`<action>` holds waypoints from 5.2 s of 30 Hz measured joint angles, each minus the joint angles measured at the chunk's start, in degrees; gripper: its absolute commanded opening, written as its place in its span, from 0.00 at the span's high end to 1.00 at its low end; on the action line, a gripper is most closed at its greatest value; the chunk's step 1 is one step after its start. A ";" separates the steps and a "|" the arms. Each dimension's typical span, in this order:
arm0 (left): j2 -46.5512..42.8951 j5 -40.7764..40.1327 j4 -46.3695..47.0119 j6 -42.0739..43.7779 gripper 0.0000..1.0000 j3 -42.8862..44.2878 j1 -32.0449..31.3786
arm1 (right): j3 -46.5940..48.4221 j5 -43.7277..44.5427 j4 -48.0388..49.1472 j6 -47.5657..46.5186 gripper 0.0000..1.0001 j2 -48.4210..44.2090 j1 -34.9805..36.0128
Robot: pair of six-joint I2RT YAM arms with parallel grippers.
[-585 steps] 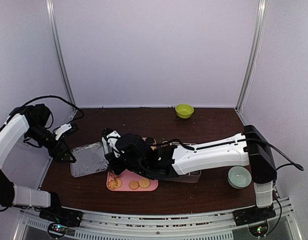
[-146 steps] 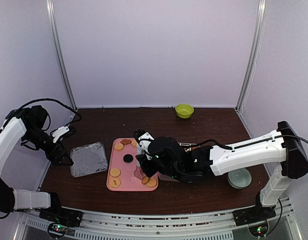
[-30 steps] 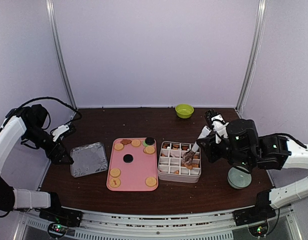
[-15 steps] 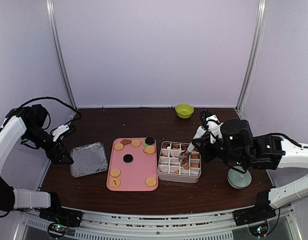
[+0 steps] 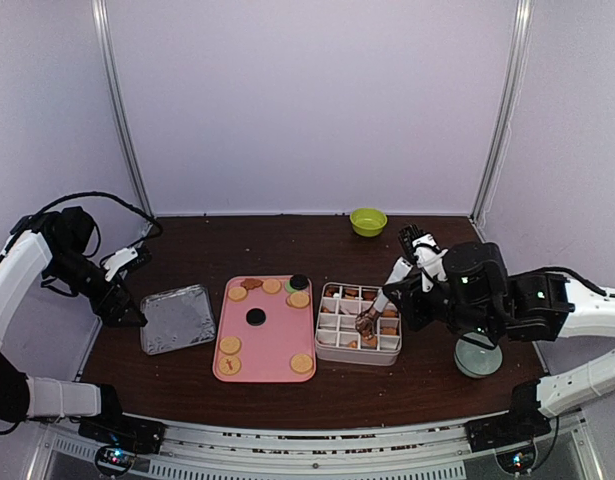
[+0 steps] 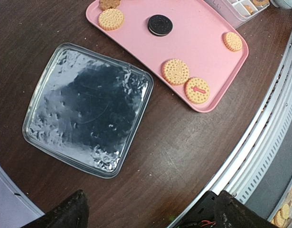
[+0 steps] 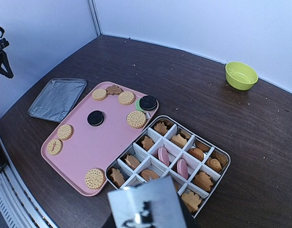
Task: Pack the cookies
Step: Place the fake cookies in the empty pocket of the box, then position the fake cookies on the plate.
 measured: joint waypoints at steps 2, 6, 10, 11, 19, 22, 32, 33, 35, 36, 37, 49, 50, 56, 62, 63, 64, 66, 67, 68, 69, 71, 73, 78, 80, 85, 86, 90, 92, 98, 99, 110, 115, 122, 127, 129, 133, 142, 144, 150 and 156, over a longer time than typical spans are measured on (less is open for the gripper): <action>0.00 0.00 0.00 0.00 0.05 0.00 0.00 | 0.00 -0.02 -0.24 0.15 1.00 -0.15 0.09; 0.00 0.00 0.00 0.00 0.05 0.00 0.00 | -0.02 0.00 -0.26 0.15 0.93 -0.15 0.15; 0.00 0.00 0.00 0.00 0.05 0.00 0.00 | -0.02 0.00 -0.11 0.13 0.82 0.55 0.17; 0.00 0.00 0.00 0.00 0.05 0.00 0.00 | 0.00 0.00 -0.04 0.13 0.81 0.85 0.20; 0.00 0.00 0.00 0.00 0.05 0.00 0.00 | 0.00 0.07 0.13 -0.17 0.79 2.03 0.20; 0.00 0.00 0.00 0.00 0.05 0.00 0.00 | 0.02 0.11 0.11 -0.37 0.78 1.86 0.20; 0.00 0.00 0.00 0.00 0.05 0.00 0.00 | 3.02 0.13 -0.26 -1.70 0.77 1.38 0.39; 0.00 -0.02 -0.02 0.00 0.05 0.00 0.00 | 3.13 0.09 -0.26 -1.77 0.78 1.40 0.42; 0.00 -0.02 -0.02 0.00 0.05 0.00 0.00 | 3.15 0.09 -0.31 -1.84 0.78 1.40 0.42; -0.02 -0.02 -0.02 0.00 0.05 0.00 0.00 | 3.15 0.09 -0.33 -1.86 0.78 1.40 0.44; -0.02 -0.02 0.00 0.00 0.05 0.00 0.00 | 3.15 0.11 -0.35 -1.86 0.78 1.40 0.44; -0.02 0.00 0.00 0.02 0.05 0.00 0.00 | 2.54 0.11 -1.16 -1.62 0.77 1.38 0.46; -0.02 0.00 0.00 0.02 0.05 0.00 0.00 | 2.40 0.11 -1.18 -1.62 0.76 1.38 0.46; -0.02 0.00 -0.02 0.02 0.05 0.00 0.00 | 1.90 0.20 -1.16 -1.62 0.72 1.49 0.46; -0.02 0.00 -0.02 0.02 0.05 0.00 0.00 | 1.90 0.31 -1.11 -1.64 0.71 1.64 0.48; -0.02 0.00 -0.02 0.02 0.05 0.00 0.00 | 1.90 0.31 -1.14 -1.64 0.71 1.64 0.48; -0.02 0.00 -0.02 0.02 0.05 0.00 0.00 | 1.90 0.33 -1.11 -1.64 0.72 1.64 0.48; -0.02 0.00 -0.02 0.02 0.05 0.00 0.00 | 1.90 0.37 -1.11 -1.64 0.72 1.64 0.50; -0.02 0.00 -0.04 0.02 0.05 0.00 0.00 | 1.90 0.39 -1.11 -1.64 0.72 1.62 0.52; -0.02 0.00 -0.04 0.02 0.05 0.00 0.00 | 1.90 0.48 -1.09 -1.68 0.72 1.60 0.55; -0.02 0.00 -0.04 0.02 0.05 0.02 0.00 | 1.90 0.57 -1.09 -1.70 0.73 1.57 0.57; -0.02 0.00 -0.04 0.02 0.05 0.02 0.00 | 2.34 0.76 -1.18 -2.36 0.73 1.60 0.61; 0.00 0.00 -0.04 0.02 0.05 0.17 0.00 | 3.93 1.01 -1.27 -3.21 0.73 1.95 0.63; -0.02 -0.02 -0.04 0.02 0.05 0.31 0.02 | 10.45 1.20 1.99 -5.77 0.73 5.84 0.72; -0.02 -0.02 -0.04 0.02 0.05 0.31 0.04 | 13.00 1.18 4.37 -6.91 0.73 9.05 0.72; 0.00 -0.04 -0.04 0.02 0.05 0.31 0.04 | 19.98 1.16 9.57 -10.32 0.74 20.15 0.61; -0.02 -0.04 -0.02 0.02 0.05 0.33 0.04 | 22.43 1.18 10.45 -11.04 0.74 23.45 0.31; -0.02 -0.07 -0.02 0.02 0.05 0.31 0.04 | 32.44 0.70 12.63 -13.77 0.74 34.88 -0.72; -0.02 -0.04 -0.02 0.02 0.05 0.31 0.04 | 38.18 0.04 13.77 -14.80 0.75 40.81 -1.77; -0.02 -0.07 0.02 0.07 0.05 0.31 0.04 | 49.37 -0.74 14.93 -16.06 0.75 52.85 -4.74; -0.02 -0.04 0.00 0.07 0.05 0.31 0.04 | 50.29 -0.85 15.06 -16.09 0.75 54.10 -5.09; -0.02 0.00 0.02 0.09 0.05 0.31 0.04 | 58.71 -1.36 14.95 -16.72 0.77 66.16 -8.15; -0.02 -0.04 0.13 0.13 0.05 0.09 0.04 | 59.74 -2.58 14.53 -16.68 0.79 68.13 -8.31; -0.02 -0.07 0.17 0.35 0.05 -0.24 0.04 | 59.08 -4.46 13.79 -16.70 0.81 68.54 -7.63; -0.04 -0.04 0.17 0.35 0.05 -0.24 0.04 | 54.18 -3.74 16.44 -18.27 0.83 66.51 -5.51; -0.09 -0.04 0.17 0.35 0.05 -0.24 0.04 | 51.15 -3.32 17.07 -18.62 0.83 64.67 -4.50; -0.52 -0.02 0.15 0.35 0.05 -0.24 0.04 | 44.68 -2.69 18.21 -18.86 0.84 60.63 -2.45; -1.40 0.02 0.11 0.35 0.05 -0.26 0.04 | 32.13 -2.40 18.99 -17.51 0.84 50.53 -0.11; -1.42 0.04 0.11 0.35 0.05 -0.26 0.07 | 30.84 -2.40 18.71 -16.94 0.84 49.11 0.15; -1.42 0.04 0.11 0.35 0.05 -0.61 0.04 | 30.64 -2.21 17.66 -16.15 0.82 48.46 0.44; -1.60 0.02 0.11 0.37 0.05 -0.85 0.07 | 31.19 -1.90 17.33 -15.06 0.75 48.43 0.42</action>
